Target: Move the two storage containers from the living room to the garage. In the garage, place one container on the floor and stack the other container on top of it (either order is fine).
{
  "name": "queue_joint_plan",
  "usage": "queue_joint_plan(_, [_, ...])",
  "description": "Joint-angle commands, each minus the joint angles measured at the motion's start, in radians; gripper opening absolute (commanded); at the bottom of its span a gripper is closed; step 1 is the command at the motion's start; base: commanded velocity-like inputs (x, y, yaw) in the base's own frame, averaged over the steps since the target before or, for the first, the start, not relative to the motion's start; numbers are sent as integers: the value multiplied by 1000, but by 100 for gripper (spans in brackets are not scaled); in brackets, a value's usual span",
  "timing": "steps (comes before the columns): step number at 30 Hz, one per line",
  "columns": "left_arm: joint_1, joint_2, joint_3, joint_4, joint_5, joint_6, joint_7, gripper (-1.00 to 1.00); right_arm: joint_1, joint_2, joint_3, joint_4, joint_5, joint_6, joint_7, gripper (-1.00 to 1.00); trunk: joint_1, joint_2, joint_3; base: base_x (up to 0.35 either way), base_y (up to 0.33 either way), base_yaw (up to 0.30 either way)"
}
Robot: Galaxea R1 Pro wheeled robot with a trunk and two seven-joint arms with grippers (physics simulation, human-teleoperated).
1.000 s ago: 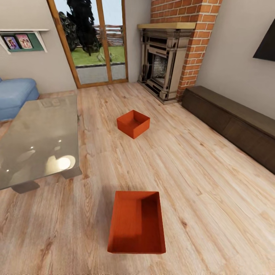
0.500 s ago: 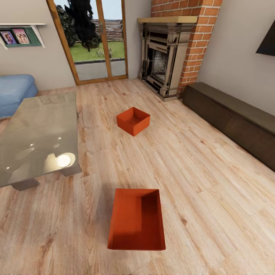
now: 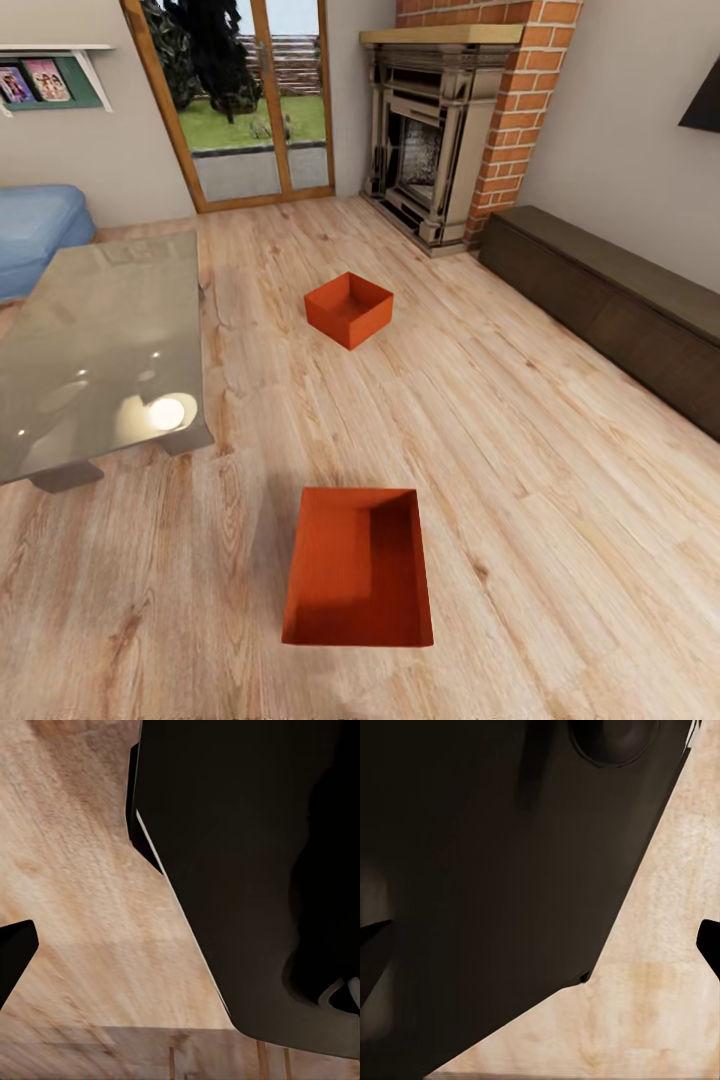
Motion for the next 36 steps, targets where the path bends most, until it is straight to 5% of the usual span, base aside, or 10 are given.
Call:
queue_joint_plan(1, [0, 0, 2, -1, 6, 2, 1, 100, -1, 0, 7, 3, -10, -6, 5, 100, 0, 0, -2, 0, 0, 0])
queue_joint_plan(36, [0, 0, 2, -1, 6, 2, 1, 100, -1, -1, 7, 3, -11, -5, 5, 100, 0, 0, -58, 0, 0, 0])
